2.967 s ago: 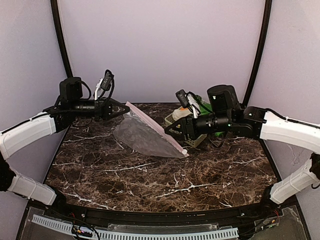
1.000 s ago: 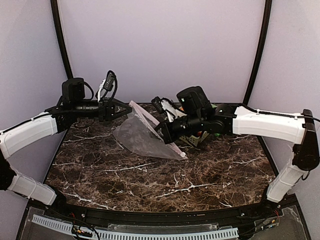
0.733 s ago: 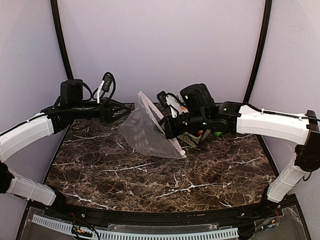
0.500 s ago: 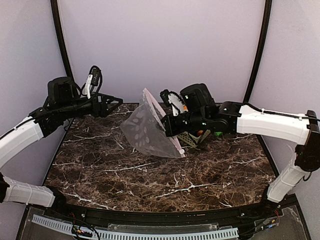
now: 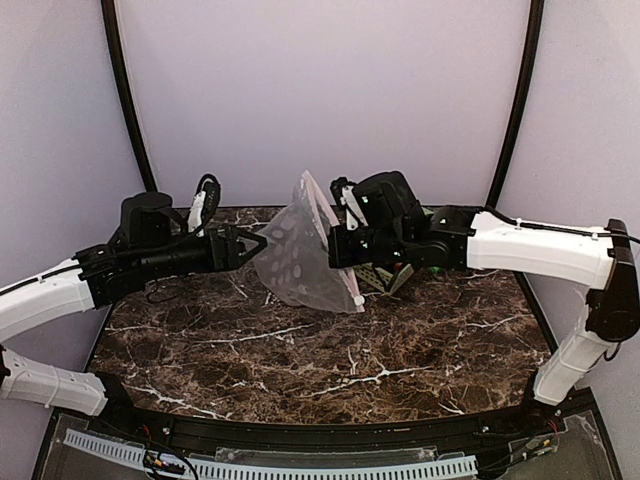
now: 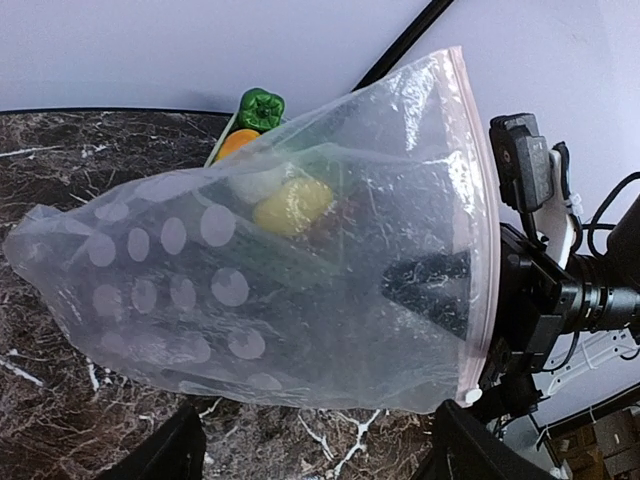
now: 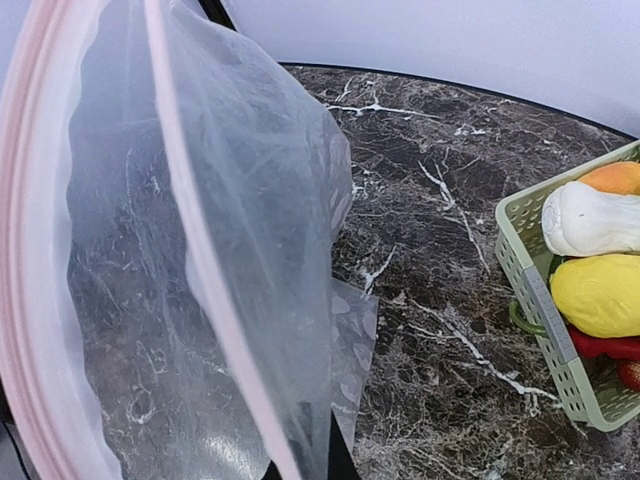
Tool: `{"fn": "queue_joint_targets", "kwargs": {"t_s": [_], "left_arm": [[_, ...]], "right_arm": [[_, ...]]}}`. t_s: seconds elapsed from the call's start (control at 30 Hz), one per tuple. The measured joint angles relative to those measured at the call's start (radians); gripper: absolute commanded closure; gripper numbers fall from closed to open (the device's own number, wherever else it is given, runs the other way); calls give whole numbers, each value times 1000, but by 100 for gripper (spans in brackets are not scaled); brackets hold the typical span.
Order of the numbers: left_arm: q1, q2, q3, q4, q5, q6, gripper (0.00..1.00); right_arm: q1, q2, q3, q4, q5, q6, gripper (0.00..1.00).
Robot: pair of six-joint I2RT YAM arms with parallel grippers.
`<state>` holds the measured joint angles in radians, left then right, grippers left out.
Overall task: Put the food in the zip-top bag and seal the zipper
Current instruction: Open the zipper food storage bag.
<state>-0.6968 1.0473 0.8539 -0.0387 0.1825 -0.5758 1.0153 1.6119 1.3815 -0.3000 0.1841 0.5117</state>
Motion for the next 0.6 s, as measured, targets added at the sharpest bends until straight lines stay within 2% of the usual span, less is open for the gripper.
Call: {"fn": "queue_joint_targets", "kwargs": {"t_s": [0.27,0.4,0.6], "left_arm": [[-134,83,7,118,-46,-113,21],[-163,123,18,171,-53,-145,20],[-171,181,75,210,-79,-164,11]], "right_arm": [[35,11,15,0,93,29,100],[50,27,19,-1,113,31,100],[68,51,35,-1,137,31,100]]}}
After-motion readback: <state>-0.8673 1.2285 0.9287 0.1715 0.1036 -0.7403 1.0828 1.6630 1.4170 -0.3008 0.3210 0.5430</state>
